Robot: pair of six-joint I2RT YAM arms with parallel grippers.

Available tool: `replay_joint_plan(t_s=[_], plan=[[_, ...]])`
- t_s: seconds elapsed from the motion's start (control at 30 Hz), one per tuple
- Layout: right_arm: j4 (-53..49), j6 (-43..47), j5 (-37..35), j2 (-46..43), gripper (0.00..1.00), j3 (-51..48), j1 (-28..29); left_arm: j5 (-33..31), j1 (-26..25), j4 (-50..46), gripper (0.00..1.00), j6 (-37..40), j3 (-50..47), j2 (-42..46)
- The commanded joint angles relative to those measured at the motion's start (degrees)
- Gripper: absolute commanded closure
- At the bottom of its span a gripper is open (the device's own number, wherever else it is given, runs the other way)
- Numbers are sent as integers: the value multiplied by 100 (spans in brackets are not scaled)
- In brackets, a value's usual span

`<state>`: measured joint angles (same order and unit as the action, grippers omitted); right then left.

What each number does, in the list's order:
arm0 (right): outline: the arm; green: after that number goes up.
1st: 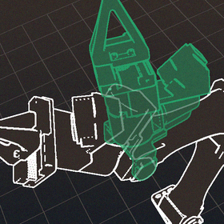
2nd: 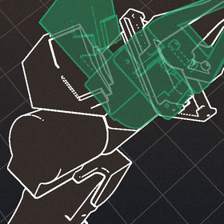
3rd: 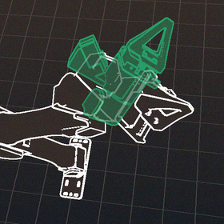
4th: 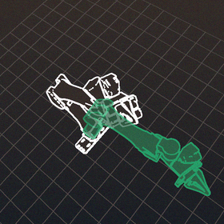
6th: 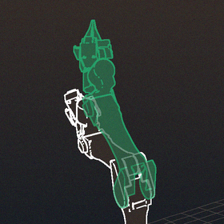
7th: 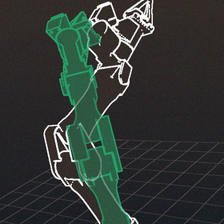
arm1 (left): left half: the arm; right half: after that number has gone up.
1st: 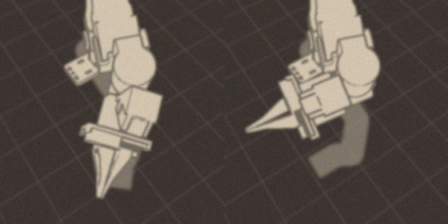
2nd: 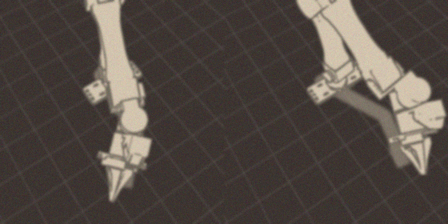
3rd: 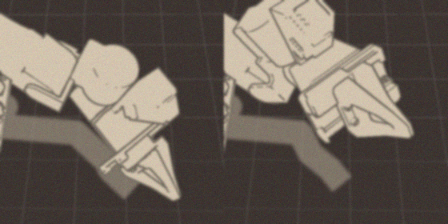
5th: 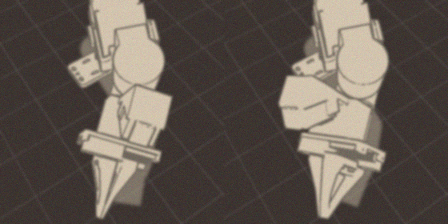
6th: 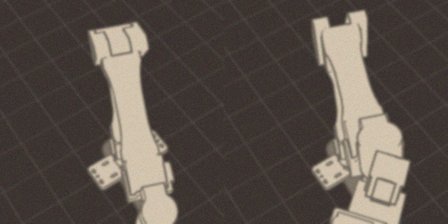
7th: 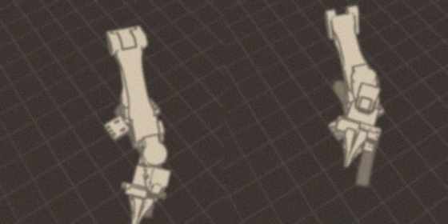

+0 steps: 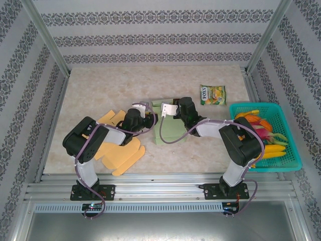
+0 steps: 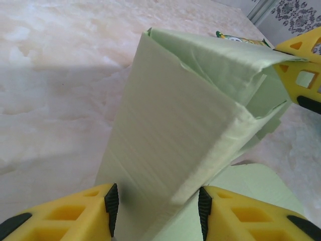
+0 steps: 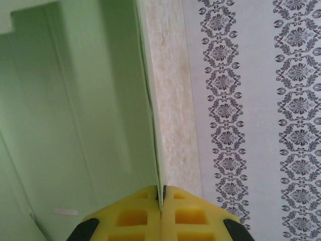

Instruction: Fold the paper box

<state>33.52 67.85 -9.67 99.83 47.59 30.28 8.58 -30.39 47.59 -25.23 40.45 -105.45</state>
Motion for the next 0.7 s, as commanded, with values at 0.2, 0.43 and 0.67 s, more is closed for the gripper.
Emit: replay_joint_plan(t_s=[0.2, 0.43, 0.67], plan=[[-223, -185, -32, 71, 100, -332, 196, -1088, -164, 872, 53, 396, 110, -365], [-266, -268, 0, 37, 100, -408, 206, -1365, -187, 1002, 55, 683, 157, -479], [-243, -491, -294, 45, 100, -433, 215, -2525, -433, 474, 59, 599, 237, -346]])
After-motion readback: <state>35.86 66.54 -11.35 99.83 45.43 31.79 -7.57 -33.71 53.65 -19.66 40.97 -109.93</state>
